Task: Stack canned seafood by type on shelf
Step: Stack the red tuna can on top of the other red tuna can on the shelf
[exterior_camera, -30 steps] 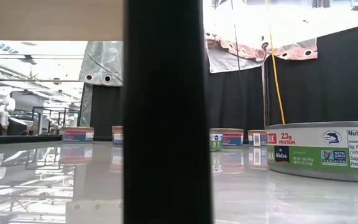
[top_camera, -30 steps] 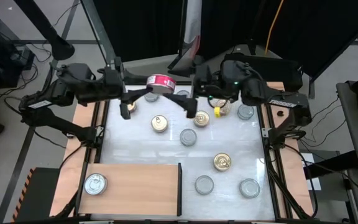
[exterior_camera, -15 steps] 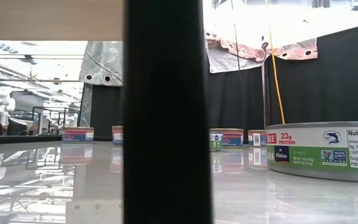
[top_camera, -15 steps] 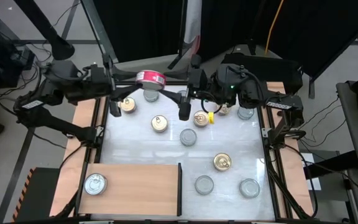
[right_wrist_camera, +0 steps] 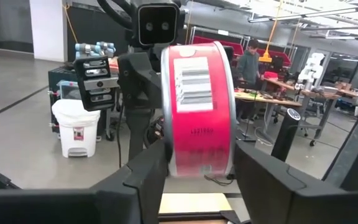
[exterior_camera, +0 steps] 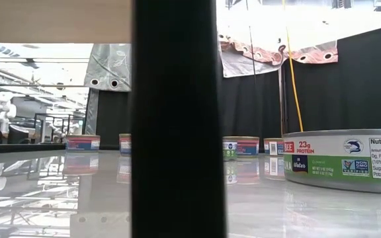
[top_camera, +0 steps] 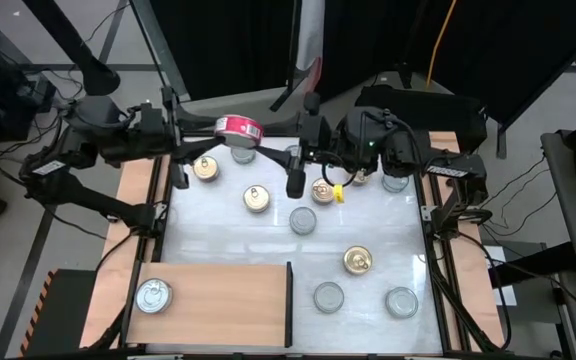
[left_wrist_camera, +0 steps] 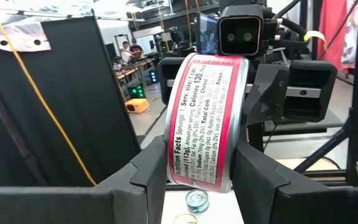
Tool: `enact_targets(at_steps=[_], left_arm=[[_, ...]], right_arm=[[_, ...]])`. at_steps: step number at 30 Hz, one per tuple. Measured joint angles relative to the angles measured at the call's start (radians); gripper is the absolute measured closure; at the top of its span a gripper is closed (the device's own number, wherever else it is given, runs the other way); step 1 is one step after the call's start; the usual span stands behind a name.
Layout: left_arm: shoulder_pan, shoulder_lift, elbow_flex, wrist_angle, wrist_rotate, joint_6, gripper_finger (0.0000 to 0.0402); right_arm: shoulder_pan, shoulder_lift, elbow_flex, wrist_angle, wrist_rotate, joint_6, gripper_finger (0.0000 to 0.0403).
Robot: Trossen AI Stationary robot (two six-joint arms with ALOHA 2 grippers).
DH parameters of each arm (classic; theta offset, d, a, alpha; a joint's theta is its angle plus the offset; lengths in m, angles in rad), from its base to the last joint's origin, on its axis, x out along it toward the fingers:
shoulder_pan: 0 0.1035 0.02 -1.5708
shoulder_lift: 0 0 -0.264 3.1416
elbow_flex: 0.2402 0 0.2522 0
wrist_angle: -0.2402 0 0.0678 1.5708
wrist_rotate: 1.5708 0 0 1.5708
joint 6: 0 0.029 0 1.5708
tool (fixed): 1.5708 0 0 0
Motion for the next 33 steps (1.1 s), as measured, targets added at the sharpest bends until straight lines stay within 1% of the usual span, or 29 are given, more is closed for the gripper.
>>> enact_targets(at_steps=[3, 6, 9, 13, 15, 17, 25, 27, 29, 31, 33], left_arm=[[0.000, 0.007, 0.000, -0.002, 0.012, 0.000, 0.0257], [0.000, 0.009, 0.000, -0.002, 0.012, 0.000, 0.0257], [0.000, 0.009, 0.000, -0.002, 0.011, 0.000, 0.0257], [0.000, 0.008, 0.000, -0.002, 0.021, -0.009, 0.0257], [0.000, 0.008, 0.000, -0.002, 0.028, -0.027, 0.0252], [0.000, 0.008, 0.000, -0.002, 0.029, -0.062, 0.0239], [0.000, -0.013, 0.000, -0.002, 0.034, -0.346, 0.0145], [0.000, -0.029, 0.000, -0.001, 0.048, -0.401, 0.0131], [0.000, -0.047, 0.000, -0.002, 0.050, -0.484, 0.0126], [0.002, -0.066, 0.000, 0.001, 0.051, -0.660, 0.0124], [0.024, -0.092, -0.001, 0.012, 0.033, -0.924, 0.0124]], right_arm=[[0.001, 0.001, -0.001, 0.000, -0.002, 0.000, 0.0206], [0.000, 0.002, -0.001, 0.001, -0.001, 0.000, 0.0203], [0.000, 0.002, -0.001, 0.006, -0.001, -0.003, 0.0226], [0.001, 0.002, -0.001, 0.005, -0.013, -0.016, 0.0282], [0.001, 0.001, -0.001, 0.005, -0.014, -0.016, 0.0285], [0.001, 0.001, -0.001, 0.006, -0.016, -0.012, 0.0285], [0.001, 0.000, -0.003, 0.032, 0.001, -0.038, 0.0285], [0.000, -0.002, 0.009, 0.034, 0.007, -0.050, 0.0285], [0.000, -0.002, 0.035, 0.030, 0.008, -0.076, 0.0285], [-0.001, -0.006, 0.052, 0.031, 0.008, -0.109, 0.0285], [0.002, -0.007, 0.072, 0.031, 0.007, -0.154, 0.0285]])
